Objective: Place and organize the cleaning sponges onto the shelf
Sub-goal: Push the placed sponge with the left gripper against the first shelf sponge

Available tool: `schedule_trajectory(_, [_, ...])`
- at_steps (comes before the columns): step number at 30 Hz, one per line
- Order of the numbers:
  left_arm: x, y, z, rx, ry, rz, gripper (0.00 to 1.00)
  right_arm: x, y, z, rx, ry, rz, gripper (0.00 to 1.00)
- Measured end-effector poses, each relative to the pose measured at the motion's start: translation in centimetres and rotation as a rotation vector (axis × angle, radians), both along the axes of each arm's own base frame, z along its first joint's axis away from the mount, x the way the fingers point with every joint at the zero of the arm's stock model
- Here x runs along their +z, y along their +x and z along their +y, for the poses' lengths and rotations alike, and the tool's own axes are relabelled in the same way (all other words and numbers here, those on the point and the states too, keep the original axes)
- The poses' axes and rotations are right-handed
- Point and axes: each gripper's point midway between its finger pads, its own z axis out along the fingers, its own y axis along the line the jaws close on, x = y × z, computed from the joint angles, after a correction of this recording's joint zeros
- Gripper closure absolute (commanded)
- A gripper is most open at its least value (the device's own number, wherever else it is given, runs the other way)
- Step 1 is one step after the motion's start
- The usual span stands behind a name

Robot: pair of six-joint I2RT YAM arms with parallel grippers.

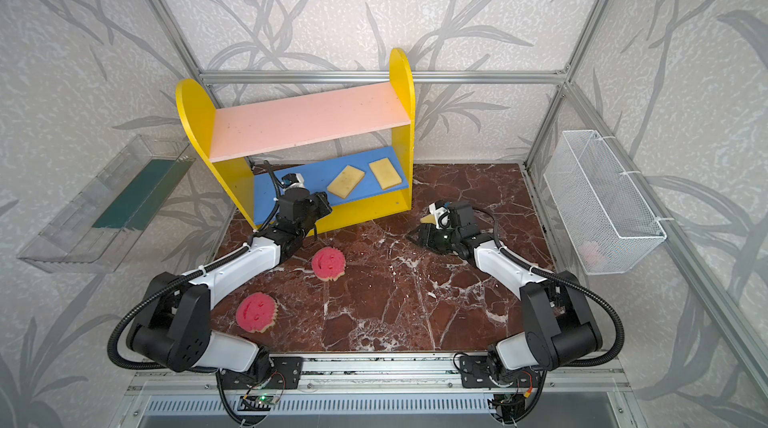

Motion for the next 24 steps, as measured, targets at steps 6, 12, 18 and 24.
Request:
schedule_trajectory(6, [-0.2, 1.2, 1.6, 0.018, -0.071, -0.021, 0.77, 0.0, 0.0, 0.0, 0.0, 0.001, -0.003, 0.44])
schedule_trajectory(12, [-1.5, 1.8, 2.5, 0.014, -0.112, 0.011, 0.77, 0.0, 0.0, 0.0, 0.0, 0.001, -0.003, 0.44])
schedule_trajectory(18, [-2.3, 2.8, 2.5, -0.013, -0.152, 0.035, 0.78, 0.0, 0.0, 0.1, 0.004, 0.004, 0.001, 0.44])
schedule_trajectory(24, [-2.6, 4.2, 2.1, -0.042, -0.186, 0.047, 0.78, 0.0, -0.1, 0.1, 0.007, 0.004, 0.001, 0.44])
